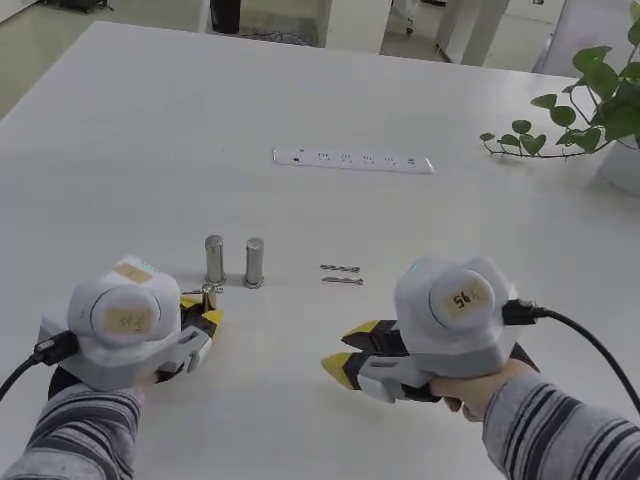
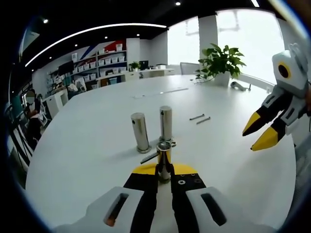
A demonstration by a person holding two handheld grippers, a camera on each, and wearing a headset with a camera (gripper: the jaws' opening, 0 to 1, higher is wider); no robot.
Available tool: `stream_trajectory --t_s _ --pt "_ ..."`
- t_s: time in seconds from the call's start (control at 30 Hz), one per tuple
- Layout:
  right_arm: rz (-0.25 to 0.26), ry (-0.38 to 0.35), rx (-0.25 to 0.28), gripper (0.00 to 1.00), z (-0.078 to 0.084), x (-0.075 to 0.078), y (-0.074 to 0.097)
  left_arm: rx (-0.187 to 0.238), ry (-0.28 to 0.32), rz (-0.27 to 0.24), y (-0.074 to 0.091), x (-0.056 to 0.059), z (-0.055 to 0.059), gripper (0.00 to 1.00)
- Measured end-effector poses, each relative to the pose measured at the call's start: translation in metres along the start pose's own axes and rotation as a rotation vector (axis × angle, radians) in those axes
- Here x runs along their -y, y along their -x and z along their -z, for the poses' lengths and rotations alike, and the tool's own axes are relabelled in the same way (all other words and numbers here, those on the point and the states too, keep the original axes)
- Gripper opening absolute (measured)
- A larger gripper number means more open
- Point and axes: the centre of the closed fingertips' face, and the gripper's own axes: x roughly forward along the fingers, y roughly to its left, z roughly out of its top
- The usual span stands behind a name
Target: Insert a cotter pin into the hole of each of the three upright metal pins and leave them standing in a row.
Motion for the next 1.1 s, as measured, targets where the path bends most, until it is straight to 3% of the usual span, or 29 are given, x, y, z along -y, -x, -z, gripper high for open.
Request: stream_trajectory --t_s 0.07,0.37,0.57,0.67,0.8,1.1 --pt "-0.001 -0.003 0.002 0.17 0.0 0.0 0.0 -0.001 0.006 -0.003 0.0 0.0 0.0 0.07" --pt "0.004 -0.014 0.012 0.18 -0.003 0.001 0.002 -0.013 0.011 -0.005 0.001 0.0 0.0 0.32" --pt "0.014 -0.035 0.039 0.2 -0.012 0.006 0.003 0.001 0.025 -0.007 0.007 -0.003 -0.01 0.5" --pt "0.018 -0.054 0.07 0.21 -0.022 0.011 0.003 0.005 0.049 0.0 0.011 -0.003 -0.015 0.59" --pt "0.017 -0.072 0.104 0.22 -0.036 0.017 -0.002 0.01 0.027 0.005 0.015 -0.002 -0.022 0.69" --pt "0.007 -0.094 0.188 0.26 -0.081 0.028 -0.023 0.015 0.014 0.015 0.023 0.003 -0.028 0.81"
